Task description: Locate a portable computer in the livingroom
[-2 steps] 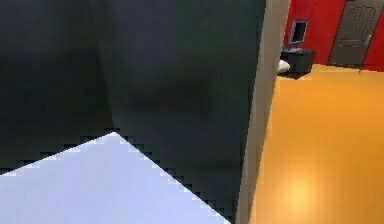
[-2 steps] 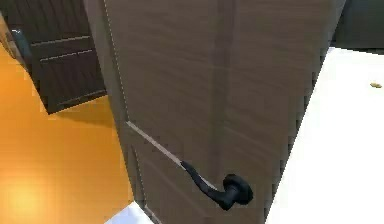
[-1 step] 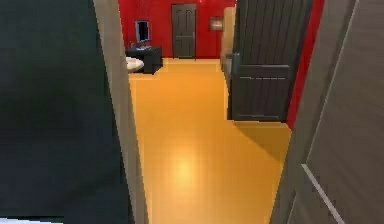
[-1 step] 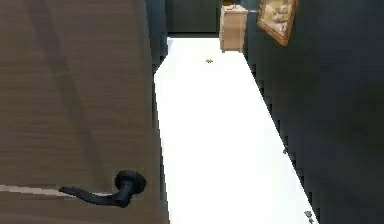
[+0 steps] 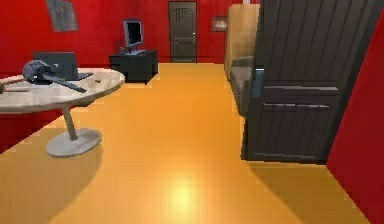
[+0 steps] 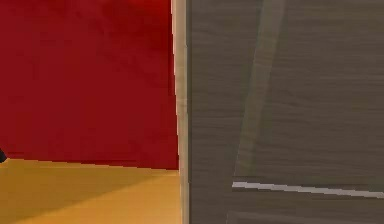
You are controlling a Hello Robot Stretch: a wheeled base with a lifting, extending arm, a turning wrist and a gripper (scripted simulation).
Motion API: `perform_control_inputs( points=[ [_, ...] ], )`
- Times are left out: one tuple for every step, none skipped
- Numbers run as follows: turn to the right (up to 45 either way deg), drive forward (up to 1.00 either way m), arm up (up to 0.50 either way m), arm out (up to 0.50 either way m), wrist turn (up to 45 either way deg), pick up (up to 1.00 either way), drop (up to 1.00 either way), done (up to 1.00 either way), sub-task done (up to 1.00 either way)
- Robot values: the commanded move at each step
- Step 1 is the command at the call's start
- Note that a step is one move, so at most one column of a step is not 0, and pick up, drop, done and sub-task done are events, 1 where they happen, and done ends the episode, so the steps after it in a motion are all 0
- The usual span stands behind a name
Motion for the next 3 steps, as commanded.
perform_control_inputs(
  points=[
    [0.0, 0.20, 0.00, 0.00, 0.0, 0.00, 0.00, 0.00, 0.00],
    [-18.0, 0.00, 0.00, 0.00, 0.0, 0.00, 0.00, 0.00, 0.00],
    [0.0, 1.00, 0.00, 0.00, 0.0, 0.00, 0.00, 0.00, 0.00]
  ],
)
